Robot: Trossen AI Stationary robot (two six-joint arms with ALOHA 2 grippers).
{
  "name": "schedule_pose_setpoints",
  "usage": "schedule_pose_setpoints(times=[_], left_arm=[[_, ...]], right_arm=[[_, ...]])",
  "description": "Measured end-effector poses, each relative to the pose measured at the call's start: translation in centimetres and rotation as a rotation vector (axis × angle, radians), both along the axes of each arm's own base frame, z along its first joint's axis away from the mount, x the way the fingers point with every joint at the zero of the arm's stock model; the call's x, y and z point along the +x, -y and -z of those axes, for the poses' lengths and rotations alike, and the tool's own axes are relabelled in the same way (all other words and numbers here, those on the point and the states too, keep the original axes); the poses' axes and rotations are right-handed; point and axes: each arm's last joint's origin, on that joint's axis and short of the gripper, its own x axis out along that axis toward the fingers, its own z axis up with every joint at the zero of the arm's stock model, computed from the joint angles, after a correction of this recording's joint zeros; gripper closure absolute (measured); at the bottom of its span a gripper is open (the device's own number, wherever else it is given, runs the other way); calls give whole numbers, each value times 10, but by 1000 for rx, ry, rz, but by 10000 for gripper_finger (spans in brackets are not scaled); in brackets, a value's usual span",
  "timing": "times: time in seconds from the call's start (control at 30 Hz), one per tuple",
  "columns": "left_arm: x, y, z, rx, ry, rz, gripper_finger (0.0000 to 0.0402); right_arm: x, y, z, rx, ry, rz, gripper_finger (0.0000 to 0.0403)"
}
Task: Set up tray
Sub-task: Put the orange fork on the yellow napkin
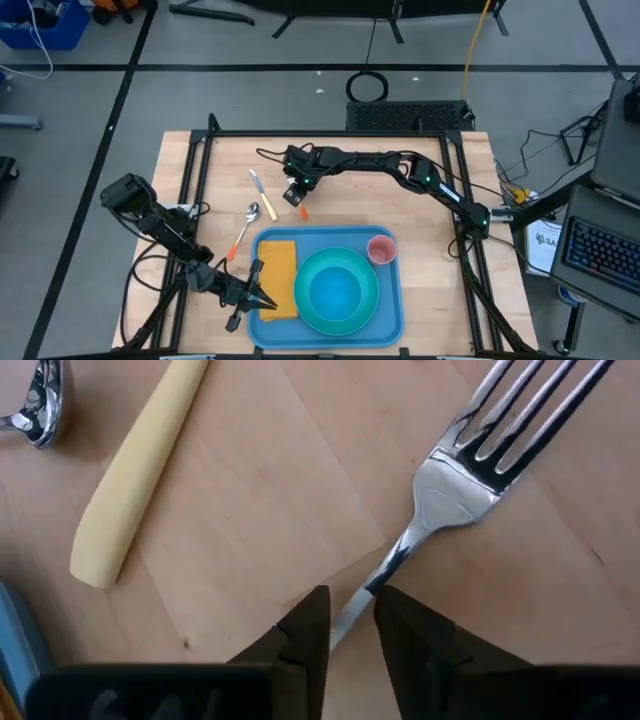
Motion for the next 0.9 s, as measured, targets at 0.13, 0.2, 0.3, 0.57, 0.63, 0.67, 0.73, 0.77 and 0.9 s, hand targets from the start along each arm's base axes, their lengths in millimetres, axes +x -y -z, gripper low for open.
schedule_pose_setpoints(times=[0.13, 0.2, 0.3, 0.57, 0.63, 0.67, 0.73, 0.77, 0.9], left_arm=[[0, 0, 0, -1, 0, 0, 371], [0, 0, 0, -1, -1, 0, 371], [0, 0, 0, -1, -1, 0, 371], [0, 0, 1, -2, -6, 0, 371], [0, 0, 1, -4, -8, 0, 371], [0, 0, 1, -5, -9, -1, 371], [0, 0, 1, -5, -9, -1, 371], [0, 0, 1, -5, -9, -1, 371], [0, 0, 1, -10, -12, -1, 371]], right_arm=[[0, 0, 0, -2, 4, -2, 353], [1, 0, 0, -4, 6, -8, 371], [1, 0, 0, -5, 8, -15, 394], [2, -1, 0, -9, 22, -25, 398], [3, -1, -1, -11, 31, -27, 399], [3, -1, -1, -11, 34, -27, 399], [3, -1, -1, -12, 36, -28, 400], [3, -1, -1, -13, 37, -30, 400], [4, -1, -14, -25, 67, -35, 401]])
